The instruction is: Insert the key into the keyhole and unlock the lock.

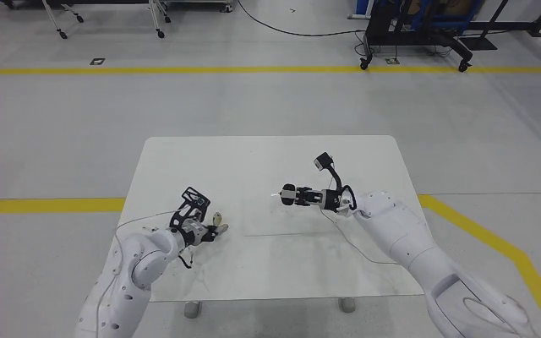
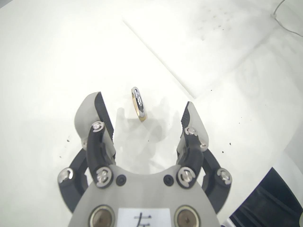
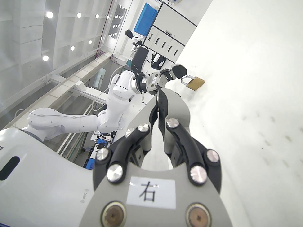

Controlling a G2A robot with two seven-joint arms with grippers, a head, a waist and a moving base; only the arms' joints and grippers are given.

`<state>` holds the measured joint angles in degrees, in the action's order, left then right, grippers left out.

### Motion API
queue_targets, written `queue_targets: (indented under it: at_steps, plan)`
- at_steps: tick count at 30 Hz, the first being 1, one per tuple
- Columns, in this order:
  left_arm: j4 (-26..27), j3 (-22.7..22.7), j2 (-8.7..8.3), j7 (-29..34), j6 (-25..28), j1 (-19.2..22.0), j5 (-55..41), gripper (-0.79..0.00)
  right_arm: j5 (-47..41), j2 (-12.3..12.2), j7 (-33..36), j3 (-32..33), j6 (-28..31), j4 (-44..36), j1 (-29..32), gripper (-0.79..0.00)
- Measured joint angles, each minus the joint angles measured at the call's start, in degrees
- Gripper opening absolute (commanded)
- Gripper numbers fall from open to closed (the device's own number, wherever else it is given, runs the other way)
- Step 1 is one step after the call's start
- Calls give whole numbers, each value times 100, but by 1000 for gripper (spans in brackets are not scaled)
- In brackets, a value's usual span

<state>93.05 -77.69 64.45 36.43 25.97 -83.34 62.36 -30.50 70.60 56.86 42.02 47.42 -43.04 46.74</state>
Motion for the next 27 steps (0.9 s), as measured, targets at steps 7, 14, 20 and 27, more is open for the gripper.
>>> queue_targets:
  at_steps: [7,14,20,27]
  plan:
    - [-90,194,23,-133,-261,123,121,-508,0,0,0,0,0,0,0,-785]
    - [-336,450,53,-187,-397,351,332,-785,0,0,0,0,0,0,0,-785]
    - [-300,458,36,-17,-473,429,536,-785,0,0,0,0,0,0,0,-785]
    - [-287,430,28,-25,-533,451,488,-646,0,0,0,0,0,0,0,-785]
